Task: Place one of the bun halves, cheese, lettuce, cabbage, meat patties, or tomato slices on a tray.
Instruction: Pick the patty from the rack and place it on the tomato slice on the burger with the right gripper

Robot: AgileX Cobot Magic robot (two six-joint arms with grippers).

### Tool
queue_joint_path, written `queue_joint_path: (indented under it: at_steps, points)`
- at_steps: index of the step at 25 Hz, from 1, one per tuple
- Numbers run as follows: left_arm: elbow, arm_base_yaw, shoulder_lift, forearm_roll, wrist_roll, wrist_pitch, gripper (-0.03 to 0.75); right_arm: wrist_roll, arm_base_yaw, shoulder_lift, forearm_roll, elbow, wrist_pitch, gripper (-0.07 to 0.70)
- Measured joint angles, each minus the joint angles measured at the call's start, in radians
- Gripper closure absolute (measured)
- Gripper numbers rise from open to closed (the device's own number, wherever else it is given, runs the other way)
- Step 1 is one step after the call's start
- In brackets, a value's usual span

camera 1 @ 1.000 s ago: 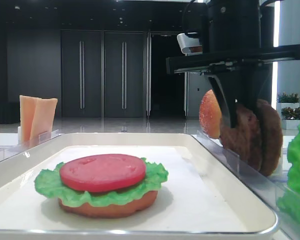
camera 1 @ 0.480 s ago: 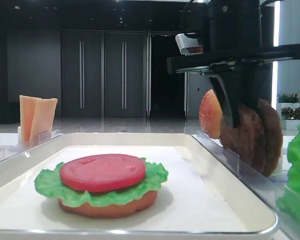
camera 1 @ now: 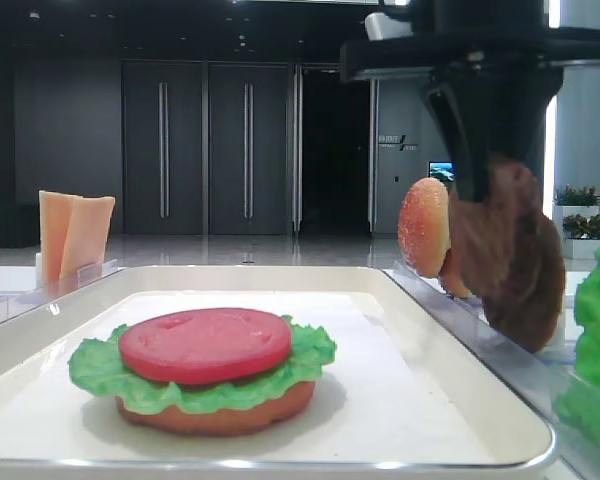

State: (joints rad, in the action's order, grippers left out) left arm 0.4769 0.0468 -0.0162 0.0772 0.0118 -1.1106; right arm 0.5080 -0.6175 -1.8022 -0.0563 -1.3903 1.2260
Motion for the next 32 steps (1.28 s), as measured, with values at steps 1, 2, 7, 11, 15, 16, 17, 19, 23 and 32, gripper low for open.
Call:
queue_joint_path:
  at_steps: [1,2,7,11,15,16,17,19,23,32]
  points:
    - [0.000,0.000,0.000,0.000,0.000,0.000,0.496,0.003,0.000,0.015,0.002,0.000,-0.001,0.490]
    - [0.000,0.000,0.000,0.000,0.000,0.000,0.496,0.004,0.000,0.030,0.002,0.000,-0.001,0.490]
    - [0.000,0.000,0.000,0.000,0.000,0.000,0.496,0.008,0.000,0.090,0.031,0.000,-0.001,0.490]
    - [0.000,0.000,0.000,0.000,0.000,0.000,0.496,0.008,-0.001,0.124,0.082,0.000,0.000,0.490]
    - [0.000,0.000,0.000,0.000,0.000,0.000,0.496,0.010,-0.011,0.164,0.130,0.000,-0.009,0.490]
    - [0.000,0.000,0.000,0.000,0.000,0.000,0.496,0.015,-0.021,0.174,0.133,0.000,-0.020,0.490]
    - [0.000,0.000,0.000,0.000,0.000,0.000,0.496,0.024,-0.033,0.184,0.134,0.000,-0.032,0.490]
    - [0.000,0.000,0.000,0.000,0.000,0.000,0.496,0.028,-0.059,0.198,0.142,0.000,-0.065,0.490]
    - [0.000,0.000,0.000,0.000,0.000,0.000,0.496,0.029,-0.111,0.204,0.196,0.001,-0.139,0.490]
    - [0.000,0.000,0.000,0.000,0.000,0.000,0.496,-0.186,-0.148,0.204,0.528,0.159,-0.450,0.490]
